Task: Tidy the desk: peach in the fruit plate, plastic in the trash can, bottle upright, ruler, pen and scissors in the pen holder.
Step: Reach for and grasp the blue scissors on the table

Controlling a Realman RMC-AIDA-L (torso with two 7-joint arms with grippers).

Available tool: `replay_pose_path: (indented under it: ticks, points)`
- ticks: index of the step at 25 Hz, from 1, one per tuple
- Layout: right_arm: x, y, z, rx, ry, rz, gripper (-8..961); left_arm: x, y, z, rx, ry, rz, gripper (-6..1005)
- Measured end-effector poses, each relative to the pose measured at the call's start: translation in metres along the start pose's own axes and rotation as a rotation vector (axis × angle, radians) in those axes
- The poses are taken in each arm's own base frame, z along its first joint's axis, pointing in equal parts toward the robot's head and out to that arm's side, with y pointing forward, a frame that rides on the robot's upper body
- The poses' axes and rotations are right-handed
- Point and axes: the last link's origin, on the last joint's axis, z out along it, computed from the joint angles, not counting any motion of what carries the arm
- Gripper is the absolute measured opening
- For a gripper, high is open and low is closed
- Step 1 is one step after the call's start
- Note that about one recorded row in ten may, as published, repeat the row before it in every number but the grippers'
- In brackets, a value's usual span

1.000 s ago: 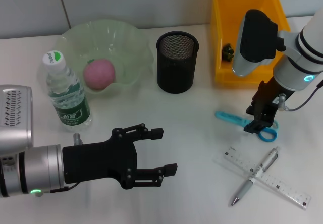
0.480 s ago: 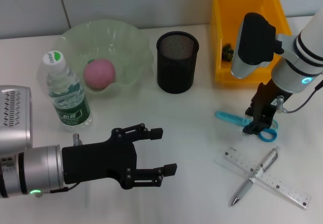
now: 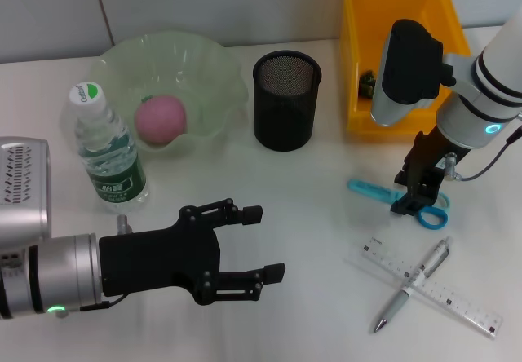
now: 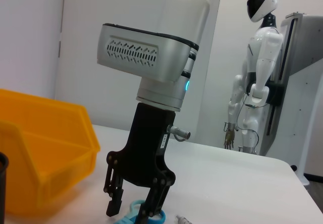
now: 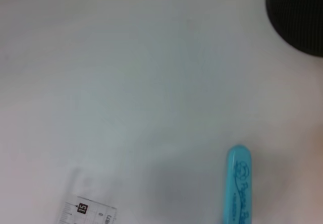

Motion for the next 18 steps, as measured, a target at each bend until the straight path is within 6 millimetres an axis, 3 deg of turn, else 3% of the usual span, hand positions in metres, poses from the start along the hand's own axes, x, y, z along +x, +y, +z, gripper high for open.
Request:
replay_pose_path:
  ticks: [18]
  points:
    - [-0.0006, 0.0009, 0.0033, -0.004, 0.002, 0.000, 359, 0.0013, -0.0003, -0.0001, -0.001, 0.002, -0.005, 849]
